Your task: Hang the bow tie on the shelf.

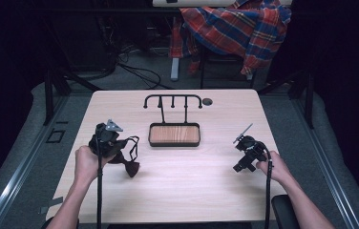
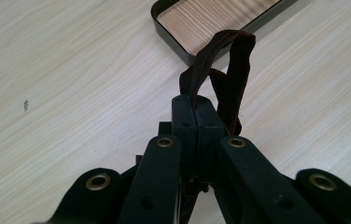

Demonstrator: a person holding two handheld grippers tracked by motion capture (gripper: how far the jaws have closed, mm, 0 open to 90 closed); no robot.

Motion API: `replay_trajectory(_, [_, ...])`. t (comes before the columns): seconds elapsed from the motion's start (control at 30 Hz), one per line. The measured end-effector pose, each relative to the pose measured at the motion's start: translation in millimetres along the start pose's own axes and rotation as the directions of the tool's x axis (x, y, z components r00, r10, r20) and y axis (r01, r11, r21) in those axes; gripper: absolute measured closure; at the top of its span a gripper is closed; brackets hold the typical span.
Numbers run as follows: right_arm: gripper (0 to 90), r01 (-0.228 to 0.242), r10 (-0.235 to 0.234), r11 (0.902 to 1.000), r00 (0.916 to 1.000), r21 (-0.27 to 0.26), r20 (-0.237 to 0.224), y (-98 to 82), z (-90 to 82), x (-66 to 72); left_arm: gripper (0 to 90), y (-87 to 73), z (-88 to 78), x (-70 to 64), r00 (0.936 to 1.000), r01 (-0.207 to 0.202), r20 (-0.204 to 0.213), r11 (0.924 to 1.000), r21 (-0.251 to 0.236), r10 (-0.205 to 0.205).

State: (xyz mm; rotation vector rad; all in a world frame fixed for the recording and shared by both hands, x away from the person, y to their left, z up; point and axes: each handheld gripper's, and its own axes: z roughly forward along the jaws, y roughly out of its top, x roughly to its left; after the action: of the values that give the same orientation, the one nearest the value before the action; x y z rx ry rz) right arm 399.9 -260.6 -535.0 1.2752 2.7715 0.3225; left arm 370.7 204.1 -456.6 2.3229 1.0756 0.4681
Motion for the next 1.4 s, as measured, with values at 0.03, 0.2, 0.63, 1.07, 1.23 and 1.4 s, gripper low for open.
replay_trajectory(0.03, [16.0, 0.0, 0.0, 1.0, 1.0, 0.001, 0.0, 0.0, 0.1, 0.0, 89.2, 0.9, 0.2, 0.8, 1.0, 0.004, -0.001, 1.0, -0.006, -0.004])
replay_trajectory(0.2, [16.0, 0.02, -0.02, 0.9995, 0.9998, 0.023, 0.005, 0.9, -0.5, -1.6, 89.3, 7.9, 3.0, 4.4, 1.0, 0.001, -0.002, 0.9999, -0.015, -0.001])
replay_trajectory(0.63, [16.0, 0.02, -0.02, 0.9994, 0.9998, 0.03, 0.002, 0.3, -0.7, -1.8, 89.2, 25.0, 10.5, 12.8, 1.0, -0.004, 0.001, 0.9998, -0.021, 0.004])
replay_trajectory(1.07, [16.0, 0.021, -0.021, 0.9993, 0.9998, 0.03, 0.0, 0.0, -0.5, -1.8, 89.2, 33.3, 16.8, 12.0, 0.9998, -0.017, 0.011, 0.9997, -0.015, 0.017])
replay_trajectory(1.23, [16.0, 0.023, -0.023, 0.999, 0.9997, 0.038, 0.0, 0.3, -0.6, -1.5, 89.2, 32.9, 16.3, 12.2, 0.9998, -0.016, 0.013, 0.9998, -0.011, 0.016])
replay_trajectory(1.4, [16.0, 0.031, -0.031, 0.9983, 0.9995, 0.049, 0.001, 0.8, -1.1, -1.9, 89.2, 32.6, 15.6, 13.1, 0.9998, -0.017, 0.014, 0.9998, -0.01, 0.017])
